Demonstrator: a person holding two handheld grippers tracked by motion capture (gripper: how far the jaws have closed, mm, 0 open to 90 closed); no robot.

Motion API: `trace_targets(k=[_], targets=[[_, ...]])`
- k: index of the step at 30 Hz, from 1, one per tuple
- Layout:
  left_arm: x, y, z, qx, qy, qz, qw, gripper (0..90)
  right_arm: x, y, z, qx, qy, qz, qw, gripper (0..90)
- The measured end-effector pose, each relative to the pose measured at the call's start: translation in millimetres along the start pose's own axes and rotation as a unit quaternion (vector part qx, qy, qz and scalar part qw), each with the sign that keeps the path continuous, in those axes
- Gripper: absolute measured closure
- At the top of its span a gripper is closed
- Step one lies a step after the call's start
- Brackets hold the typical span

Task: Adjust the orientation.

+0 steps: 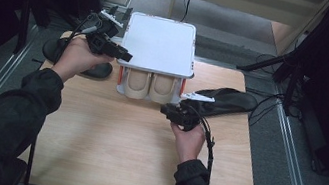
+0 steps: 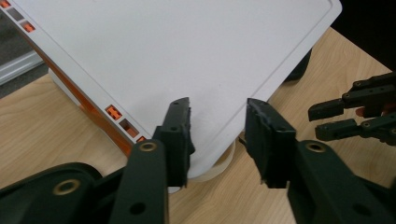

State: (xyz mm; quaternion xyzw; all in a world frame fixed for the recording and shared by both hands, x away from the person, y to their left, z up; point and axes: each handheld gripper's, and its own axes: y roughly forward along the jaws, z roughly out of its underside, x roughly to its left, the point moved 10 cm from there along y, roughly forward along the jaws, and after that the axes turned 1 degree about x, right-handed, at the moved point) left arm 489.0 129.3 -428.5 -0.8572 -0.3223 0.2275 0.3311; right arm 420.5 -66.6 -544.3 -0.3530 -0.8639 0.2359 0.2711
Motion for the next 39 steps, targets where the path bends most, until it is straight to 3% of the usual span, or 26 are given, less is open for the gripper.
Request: trace_targets(k=[5, 6, 8, 12, 18, 22, 30, 39], targets=[[-2.6, -11.6, -0.9, -0.008, -0.026, 0.007, 0.9996, 46.6, 4.8, -7.8, 5.0, 0.005, -0.021, -0.016, 0.9996, 55.4], [-1.6, -15.3, -1.1, -0.012, -0.024, -0.002, 0.9996, 45.9, 5.5, -8.9, 5.7, 0.006, -0.022, -0.017, 0.9996, 53.6], [-2.4, -20.4, -0.2, -0.014, -0.028, 0.004, 0.9995, 44.5, 7.5, -13.3, 6.7, 0.008, -0.021, -0.024, 0.9995, 48.8], [-3.0, -30.2, 5.4, -0.008, -0.024, -0.004, 0.9997, 42.7, 11.5, -22.6, 6.8, -0.001, -0.029, -0.029, 0.9992, 43.3], [-4.6, -46.5, 19.1, -0.011, -0.024, -0.011, 0.9996, 42.5, 15.5, -36.5, 12.3, -0.011, -0.034, -0.039, 0.9986, 42.3], [-6.1, -51.9, 30.1, -0.012, -0.026, -0.015, 0.9995, 42.4, 14.1, -44.4, 16.1, -0.013, -0.039, -0.028, 0.9988, 39.7], [2.7, -52.6, 56.6, -0.019, -0.045, -0.025, 0.9985, 42.5, 9.7, -62.3, 38.0, -0.026, -0.041, -0.026, 0.9985, 39.8], [20.6, -36.9, 91.4, -0.006, -0.064, -0.039, 0.9972, 49.2, 5.7, -67.3, 45.8, -0.028, -0.036, -0.024, 0.9987, 43.1]])
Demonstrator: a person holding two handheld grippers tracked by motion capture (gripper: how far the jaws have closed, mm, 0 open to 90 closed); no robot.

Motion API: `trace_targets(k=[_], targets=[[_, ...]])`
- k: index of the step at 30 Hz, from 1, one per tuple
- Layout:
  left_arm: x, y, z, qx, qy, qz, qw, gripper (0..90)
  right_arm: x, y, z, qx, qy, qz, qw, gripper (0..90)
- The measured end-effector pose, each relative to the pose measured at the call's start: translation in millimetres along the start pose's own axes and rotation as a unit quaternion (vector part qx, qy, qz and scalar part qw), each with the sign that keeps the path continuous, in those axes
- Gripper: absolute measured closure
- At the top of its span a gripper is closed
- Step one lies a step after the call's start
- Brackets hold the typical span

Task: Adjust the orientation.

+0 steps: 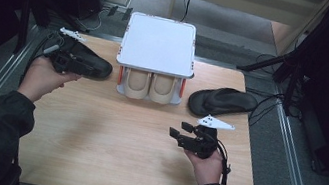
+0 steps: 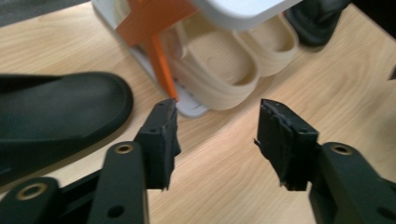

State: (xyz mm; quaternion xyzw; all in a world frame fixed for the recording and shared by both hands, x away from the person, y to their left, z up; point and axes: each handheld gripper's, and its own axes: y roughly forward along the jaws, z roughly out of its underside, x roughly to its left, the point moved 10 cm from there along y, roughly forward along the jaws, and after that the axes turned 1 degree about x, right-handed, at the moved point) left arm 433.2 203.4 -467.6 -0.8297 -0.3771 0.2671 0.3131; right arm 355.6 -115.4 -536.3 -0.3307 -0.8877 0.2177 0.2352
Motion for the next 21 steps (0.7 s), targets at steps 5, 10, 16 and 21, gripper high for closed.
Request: trace_targets(k=[5, 10, 16, 21], targets=[[15.4, 10.2, 9.3, -0.002, -0.028, 0.007, 0.9996, 65.3, -1.5, 1.9, -0.1, 0.0, 0.002, -0.001, 1.0, 48.8], [26.3, 16.5, 15.5, -0.023, -0.04, 0.007, 0.9989, 79.0, 0.7, 3.5, 1.4, 0.006, -0.019, 0.015, 0.9997, 52.8], [36.7, 22.3, 25.6, -0.024, -0.04, -0.006, 0.9989, 88.3, -1.0, 4.0, 2.1, 0.007, -0.015, 0.014, 0.9998, 52.2], [48.4, 28.6, 24.9, -0.029, -0.048, -0.013, 0.9983, 90.0, 1.9, 5.6, 0.6, 0.004, -0.014, 0.008, 0.9999, 52.2]])
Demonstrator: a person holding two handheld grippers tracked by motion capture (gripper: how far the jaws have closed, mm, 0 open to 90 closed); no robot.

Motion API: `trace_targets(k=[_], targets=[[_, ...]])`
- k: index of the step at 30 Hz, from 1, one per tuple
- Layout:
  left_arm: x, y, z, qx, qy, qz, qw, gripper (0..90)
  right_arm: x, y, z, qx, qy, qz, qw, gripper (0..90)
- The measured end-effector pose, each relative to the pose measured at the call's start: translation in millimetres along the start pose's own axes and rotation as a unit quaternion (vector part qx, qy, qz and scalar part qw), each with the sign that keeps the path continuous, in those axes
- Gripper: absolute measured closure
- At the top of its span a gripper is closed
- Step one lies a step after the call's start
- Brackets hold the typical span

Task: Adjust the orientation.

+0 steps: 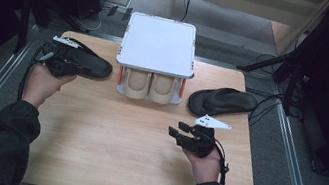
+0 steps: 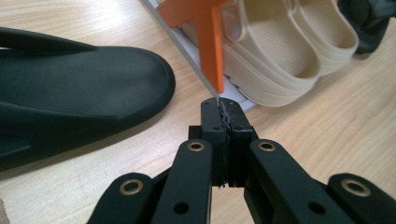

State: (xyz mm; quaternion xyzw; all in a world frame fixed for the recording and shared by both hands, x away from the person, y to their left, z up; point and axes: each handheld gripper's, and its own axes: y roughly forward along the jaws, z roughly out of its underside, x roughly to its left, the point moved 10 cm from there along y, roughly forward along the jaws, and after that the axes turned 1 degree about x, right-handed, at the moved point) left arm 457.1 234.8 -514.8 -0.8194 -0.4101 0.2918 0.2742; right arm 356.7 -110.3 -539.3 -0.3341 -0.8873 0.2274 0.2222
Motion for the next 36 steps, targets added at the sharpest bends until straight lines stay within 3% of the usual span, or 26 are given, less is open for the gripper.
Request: trace_targets(k=[14, 17, 19, 28, 36], targets=[[29.8, 26.6, -6.6, 0.003, -0.029, -0.014, 0.9995, 90.0, -4.8, -9.0, 5.8, 0.0, 0.01, 0.015, 0.9998, 51.8], [38.7, 33.8, -10.0, -0.01, -0.045, -0.013, 0.9989, 90.0, -5.8, -10.6, 7.1, -0.001, 0.011, 0.019, 0.9998, 51.8], [45.5, 40.4, -5.9, 0.007, -0.048, -0.022, 0.9986, 90.0, -6.1, -11.3, 8.1, -0.002, 0.012, 0.02, 0.9997, 51.7], [66.9, 58.7, -5.2, 0.01, -0.066, -0.046, 0.9967, 90.0, -5.3, -11.9, 12.9, 0.004, 0.013, 0.023, 0.9997, 51.6], [75.0, 72.0, 4.1, 0.025, -0.073, -0.055, 0.9955, 90.0, -6.2, -12.4, 13.5, 0.004, 0.015, 0.023, 0.9996, 51.6]])
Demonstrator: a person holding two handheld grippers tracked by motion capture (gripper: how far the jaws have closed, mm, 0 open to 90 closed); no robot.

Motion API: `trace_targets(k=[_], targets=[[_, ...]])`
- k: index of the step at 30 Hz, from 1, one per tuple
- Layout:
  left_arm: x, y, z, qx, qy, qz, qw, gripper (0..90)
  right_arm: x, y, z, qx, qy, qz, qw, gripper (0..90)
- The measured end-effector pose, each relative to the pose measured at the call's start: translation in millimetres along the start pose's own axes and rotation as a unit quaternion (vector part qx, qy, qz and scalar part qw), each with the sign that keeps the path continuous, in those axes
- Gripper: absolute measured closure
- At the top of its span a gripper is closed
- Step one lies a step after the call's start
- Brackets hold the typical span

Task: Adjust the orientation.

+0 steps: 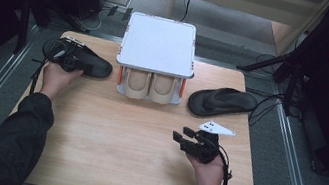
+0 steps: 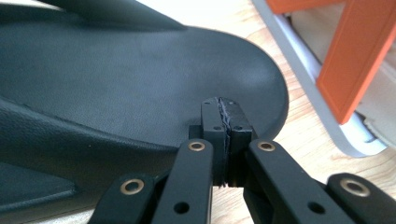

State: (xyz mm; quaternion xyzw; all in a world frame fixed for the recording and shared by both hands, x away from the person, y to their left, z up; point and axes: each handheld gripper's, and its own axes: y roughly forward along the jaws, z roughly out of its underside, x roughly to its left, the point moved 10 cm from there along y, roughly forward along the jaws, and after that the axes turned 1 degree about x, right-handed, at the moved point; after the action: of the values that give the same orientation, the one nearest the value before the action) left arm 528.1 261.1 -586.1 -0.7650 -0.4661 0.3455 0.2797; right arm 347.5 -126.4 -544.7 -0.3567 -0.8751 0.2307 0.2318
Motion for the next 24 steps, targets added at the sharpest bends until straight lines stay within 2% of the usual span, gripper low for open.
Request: trace_targets(k=[13, 15, 24], targets=[[-1.0, -5.7, 10.0, -0.004, -0.006, 0.009, 0.9999, 90.0, 1.0, 3.2, -1.5, 0.003, -0.003, -0.005, 1.0, 51.1], [-1.6, -8.7, 13.8, 0.001, 0.0, 0.008, 1.0, 90.0, 2.1, 5.0, -2.3, 0.004, -0.005, -0.007, 1.0, 51.2], [-1.4, -21.6, 30.5, 0.004, -0.014, 0.02, 0.9997, 90.0, 7.8, 13.4, -7.1, 0.01, -0.014, -0.018, 0.9997, 51.2]])
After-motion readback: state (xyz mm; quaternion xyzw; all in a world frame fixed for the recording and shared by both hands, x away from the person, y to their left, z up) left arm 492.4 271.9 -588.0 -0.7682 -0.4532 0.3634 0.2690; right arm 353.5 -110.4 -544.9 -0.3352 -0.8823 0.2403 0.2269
